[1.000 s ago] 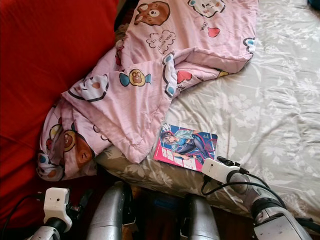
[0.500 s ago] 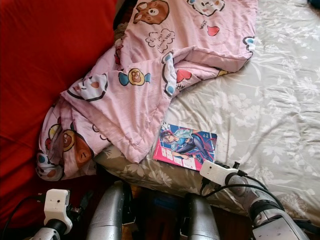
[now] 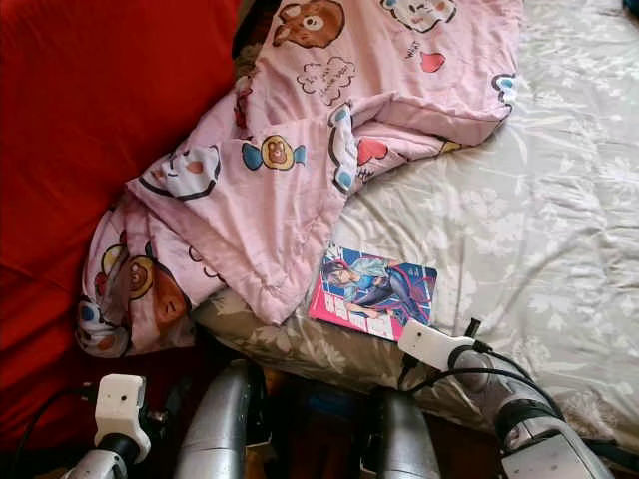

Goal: Clean up the room

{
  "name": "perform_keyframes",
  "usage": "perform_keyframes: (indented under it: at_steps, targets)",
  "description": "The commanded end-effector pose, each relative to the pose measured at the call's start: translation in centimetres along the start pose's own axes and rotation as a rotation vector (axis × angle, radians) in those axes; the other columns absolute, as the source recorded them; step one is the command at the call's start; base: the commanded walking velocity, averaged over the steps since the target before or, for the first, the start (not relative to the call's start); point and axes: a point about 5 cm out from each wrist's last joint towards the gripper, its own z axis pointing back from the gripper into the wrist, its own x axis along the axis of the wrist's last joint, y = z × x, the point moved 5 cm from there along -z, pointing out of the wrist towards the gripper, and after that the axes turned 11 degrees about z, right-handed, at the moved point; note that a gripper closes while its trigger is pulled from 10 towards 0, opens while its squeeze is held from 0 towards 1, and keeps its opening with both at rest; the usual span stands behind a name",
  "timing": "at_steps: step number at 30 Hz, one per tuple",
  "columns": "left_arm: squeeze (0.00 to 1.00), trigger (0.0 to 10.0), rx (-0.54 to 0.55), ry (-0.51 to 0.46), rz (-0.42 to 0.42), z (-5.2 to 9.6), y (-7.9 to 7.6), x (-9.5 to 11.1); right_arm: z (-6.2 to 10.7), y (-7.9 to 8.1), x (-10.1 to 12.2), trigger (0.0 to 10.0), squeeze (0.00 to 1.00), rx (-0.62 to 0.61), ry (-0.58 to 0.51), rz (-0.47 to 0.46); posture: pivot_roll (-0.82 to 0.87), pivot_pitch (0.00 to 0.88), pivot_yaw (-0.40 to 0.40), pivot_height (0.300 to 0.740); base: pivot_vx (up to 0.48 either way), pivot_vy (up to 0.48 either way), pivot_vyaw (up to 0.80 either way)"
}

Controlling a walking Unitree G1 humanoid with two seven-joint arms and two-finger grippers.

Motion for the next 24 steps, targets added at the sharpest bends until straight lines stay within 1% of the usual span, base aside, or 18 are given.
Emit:
perform_keyframes:
  at_steps: [1,4,8,9,11,12,13,14,15,16,17,18,19,20,21,22,23,24]
  targets:
    - [0.0,10.0,0.03,0.05,0.003,0.6,0.8,-1.6,0.1,1.3,0.1,0.0,0.0,-0.001,-0.019,-0.097,0.16,0.306,0.042,0.624,0.0,0.0,0.0]
    - [0.0,10.0,0.033,0.053,0.004,0.2,0.8,-1.6,0.4,0.9,-0.6,0.0,0.0,-0.064,-0.015,-0.207,0.16,0.292,0.046,0.624,0.0,0.0,0.0]
    - [0.0,10.0,0.032,0.054,0.004,-0.2,0.9,-1.6,1.0,1.6,-1.9,0.0,0.0,-0.115,-0.016,-0.381,0.14,0.275,0.047,0.624,0.0,0.0,0.0]
    - [0.0,10.0,0.034,0.06,0.003,-0.4,1.1,-1.7,1.4,2.6,-2.6,0.0,0.0,-0.121,-0.013,-0.443,0.13,0.266,0.053,0.624,0.0,0.0,0.0]
    - [0.0,10.0,0.036,0.065,0.003,-0.7,1.2,-1.8,1.9,3.9,-3.3,0.0,0.0,-0.122,-0.004,-0.472,0.11,0.25,0.057,0.624,0.0,0.0,0.0]
    - [0.0,10.0,0.035,0.069,0.002,-0.8,1.2,-1.8,2.3,4.7,-3.6,0.0,0.0,-0.125,-0.005,-0.513,0.11,0.247,0.057,0.624,0.0,0.0,0.0]
    - [0.0,10.0,0.035,0.074,0.001,-1.0,1.3,-1.9,2.7,5.6,-4.0,0.0,0.0,-0.135,-0.005,-0.584,0.1,0.24,0.058,0.624,0.0,0.0,0.0]
    - [0.0,10.0,0.035,0.076,0.002,-1.0,1.3,-1.9,2.8,5.9,-4.1,0.0,0.0,-0.141,-0.004,-0.613,0.09,0.233,0.058,0.624,0.0,0.0,0.0]
    - [0.0,10.0,0.035,0.076,0.002,-1.0,1.3,-1.9,2.8,5.9,-4.1,0.0,0.0,-0.141,-0.004,-0.613,0.09,0.233,0.058,0.624,0.0,0.0,0.0]
    - [0.0,10.0,0.036,0.084,0.005,-1.2,1.3,-2.1,3.2,6.5,-4.4,0.0,0.0,-0.176,-0.006,-0.727,0.07,0.217,0.058,0.624,0.0,0.0,0.0]
    - [0.0,10.0,0.039,0.092,0.009,-1.4,1.2,-2.3,3.4,7.0,-4.4,0.0,0.0,-0.191,-0.004,-0.796,0.06,0.204,0.055,0.624,0.0,0.0,0.0]
    - [0.0,10.0,0.04,0.097,0.011,-1.5,1.2,-2.4,3.5,7.4,-4.5,0.0,0.0,-0.201,-0.001,-0.843,0.06,0.201,0.054,0.624,0.0,0.0,0.0]
    - [0.0,10.0,0.049,0.108,0.016,-1.8,1.1,-2.7,3.6,8.6,-3.9,0.0,0.0,-0.197,-0.02,-0.98,0.04,0.178,0.046,0.624,0.0,0.0,0.0]
    - [0.0,10.0,0.051,0.111,0.017,-1.9,1.1,-2.8,3.6,8.8,-3.7,0.0,0.0,-0.195,-0.026,-1.011,0.04,0.178,0.046,0.624,0.0,0.0,0.0]
    - [0.0,10.0,0.051,0.111,0.017,-1.9,1.1,-2.8,3.6,8.8,-3.7,0.0,0.0,-0.195,-0.026,-1.011,0.04,0.178,0.046,0.624,0.0,0.0,0.0]
    - [0.0,10.0,0.07,0.117,0.037,-2.2,1.1,-2.9,3.6,9.6,-3.4,0.0,0.0,-0.195,-0.015,-1.082,0.04,0.16,0.041,0.624,0.0,0.0,0.0]
    - [0.0,10.0,0.07,0.117,0.037,-2.2,1.1,-2.9,3.6,9.6,-3.4,0.0,0.0,-0.195,-0.015,-1.082,0.04,0.16,0.041,0.624,0.0,0.0,0.0]
    - [0.0,10.0,0.084,0.125,0.052,-2.3,1.1,-3.1,3.4,10.1,-3.0,0.0,0.0,-0.181,-0.014,-1.138,0.03,0.142,0.039,0.624,0.0,0.0,0.0]
